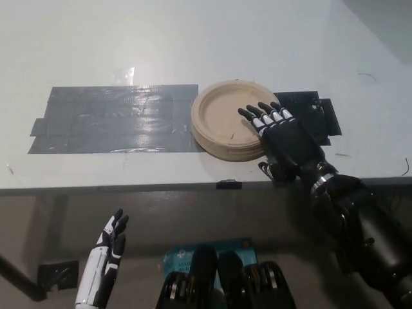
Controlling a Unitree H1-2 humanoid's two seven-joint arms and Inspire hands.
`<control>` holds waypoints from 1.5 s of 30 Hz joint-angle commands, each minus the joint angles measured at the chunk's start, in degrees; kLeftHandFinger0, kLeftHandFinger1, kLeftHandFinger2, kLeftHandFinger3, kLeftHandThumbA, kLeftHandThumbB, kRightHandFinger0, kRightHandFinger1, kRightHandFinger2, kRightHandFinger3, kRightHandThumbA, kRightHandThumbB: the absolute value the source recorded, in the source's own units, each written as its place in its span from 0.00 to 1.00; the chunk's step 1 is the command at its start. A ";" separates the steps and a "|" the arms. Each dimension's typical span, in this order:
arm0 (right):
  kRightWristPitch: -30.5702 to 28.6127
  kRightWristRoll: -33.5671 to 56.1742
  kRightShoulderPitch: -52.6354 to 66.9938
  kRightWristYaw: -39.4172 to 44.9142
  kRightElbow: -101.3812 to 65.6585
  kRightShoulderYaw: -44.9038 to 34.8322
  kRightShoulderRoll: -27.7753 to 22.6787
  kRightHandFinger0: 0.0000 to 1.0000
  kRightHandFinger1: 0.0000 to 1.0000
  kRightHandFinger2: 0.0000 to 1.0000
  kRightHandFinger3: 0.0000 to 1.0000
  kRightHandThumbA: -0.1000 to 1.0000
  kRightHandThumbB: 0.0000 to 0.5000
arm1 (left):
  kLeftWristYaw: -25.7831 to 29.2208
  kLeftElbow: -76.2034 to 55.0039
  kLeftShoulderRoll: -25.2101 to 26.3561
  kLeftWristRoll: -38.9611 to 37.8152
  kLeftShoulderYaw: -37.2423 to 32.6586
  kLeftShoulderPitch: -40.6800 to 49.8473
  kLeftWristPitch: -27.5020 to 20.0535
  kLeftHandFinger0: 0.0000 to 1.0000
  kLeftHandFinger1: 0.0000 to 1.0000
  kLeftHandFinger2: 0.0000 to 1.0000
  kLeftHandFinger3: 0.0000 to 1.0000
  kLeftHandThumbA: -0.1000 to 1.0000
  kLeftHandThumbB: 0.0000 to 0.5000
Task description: A stack of plates is kept in the middle of the desk close to the robot and the robot grabs the stack with its right hand, picks it up and hands it to a person.
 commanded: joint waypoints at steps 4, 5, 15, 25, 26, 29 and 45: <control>-0.10 -3.19 -3.85 -4.03 3.39 1.99 0.98 1.00 1.00 1.00 1.00 1.00 0.99 | 0.21 -0.98 0.53 -0.28 0.15 -0.72 -1.56 1.00 1.00 1.00 1.00 1.00 0.00; -0.08 -3.21 -4.05 -4.20 4.13 2.27 1.28 1.00 1.00 1.00 1.00 0.99 1.00 | 0.27 -1.09 0.62 0.12 0.14 -0.84 -1.28 1.00 1.00 1.00 1.00 1.00 0.00; -1.69 -5.39 -7.50 -8.47 13.40 6.46 2.60 1.00 1.00 1.00 1.00 0.89 1.00 | 0.35 -1.03 0.73 0.10 0.33 -1.36 -0.97 1.00 1.00 1.00 1.00 1.00 0.00; -0.91 -11.73 -13.98 -33.68 32.87 13.03 4.10 0.00 0.00 0.17 0.39 0.00 0.69 | -0.04 -1.23 1.01 0.05 0.32 -2.58 -0.06 1.00 1.00 1.00 1.00 1.00 0.00; -1.32 -11.50 -13.96 -35.11 32.96 13.04 3.90 0.00 0.00 0.22 0.29 0.00 0.66 | -0.12 -1.14 1.13 0.04 0.29 -2.73 -0.21 1.00 1.00 1.00 1.00 1.00 0.00; -2.73 -10.86 -13.86 -38.69 33.18 13.11 3.41 0.00 0.00 0.29 0.32 0.00 0.63 | -0.10 -1.01 1.11 0.03 0.22 -2.87 -0.60 1.00 1.00 1.00 1.00 1.00 0.00; -5.54 -10.45 -12.80 -50.25 20.61 11.35 -0.89 0.00 0.00 0.42 0.20 0.00 0.58 | -0.14 -0.55 1.36 -0.17 0.24 -3.14 -0.91 1.00 1.00 1.00 1.00 1.00 0.00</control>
